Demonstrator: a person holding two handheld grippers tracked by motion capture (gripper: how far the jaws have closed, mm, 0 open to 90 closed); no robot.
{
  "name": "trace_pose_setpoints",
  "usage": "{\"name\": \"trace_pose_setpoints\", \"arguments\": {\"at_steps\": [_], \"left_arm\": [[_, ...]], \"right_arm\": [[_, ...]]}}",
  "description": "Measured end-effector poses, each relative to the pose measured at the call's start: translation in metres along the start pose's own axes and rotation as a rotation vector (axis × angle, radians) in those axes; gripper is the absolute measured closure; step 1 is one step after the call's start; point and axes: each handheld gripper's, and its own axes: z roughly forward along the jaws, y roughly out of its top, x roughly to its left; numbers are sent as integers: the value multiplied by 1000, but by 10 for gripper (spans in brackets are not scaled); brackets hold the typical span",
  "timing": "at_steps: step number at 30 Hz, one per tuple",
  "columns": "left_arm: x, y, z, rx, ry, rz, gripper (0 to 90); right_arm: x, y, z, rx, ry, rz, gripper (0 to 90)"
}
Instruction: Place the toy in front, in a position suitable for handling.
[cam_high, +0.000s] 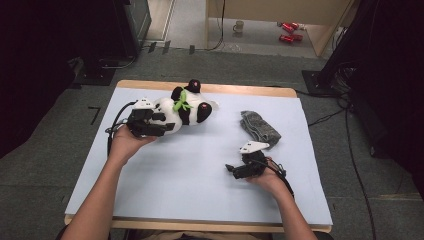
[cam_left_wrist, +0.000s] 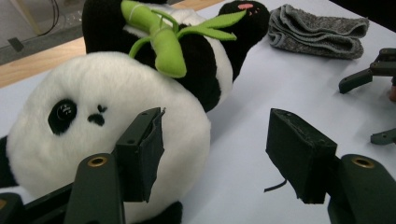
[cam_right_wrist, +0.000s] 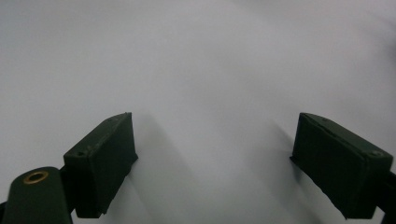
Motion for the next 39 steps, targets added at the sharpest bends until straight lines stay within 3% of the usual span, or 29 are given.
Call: {"name": "trace_pose_setpoints", "arguments": {"at_steps": [7, 13, 17, 24, 28, 30, 32, 34, 39], "left_arm": [[1, 12, 5, -30, -3, 44, 384], [10, 26, 13, -54, 0, 11, 397], [15, 32, 21, -46, -4, 15, 424], [19, 39, 41, -34, 15, 17, 378], [21, 37, 53, -39, 1, 0, 349], [22, 35, 60, -17, 3, 0, 346], [21, 34, 63, -18, 28, 20, 342], [20, 33, 66, -20, 43, 29, 401], [20, 30, 71, -23, 54, 43, 435]], "right_arm": [[0, 0, 0, 0, 0, 0, 126], [0, 0, 0, 0, 0, 0, 126], [0, 0, 0, 0, -1, 0, 126], [0, 0, 0, 0, -1, 0, 127], [0, 0, 0, -1, -1, 2, 127], [0, 0, 0, 0, -1, 2, 127], [0, 0, 0, 0, -1, 2, 127], [0, 0, 0, -1, -1, 3, 127], [0, 0, 0, 0, -1, 2, 127]]}}
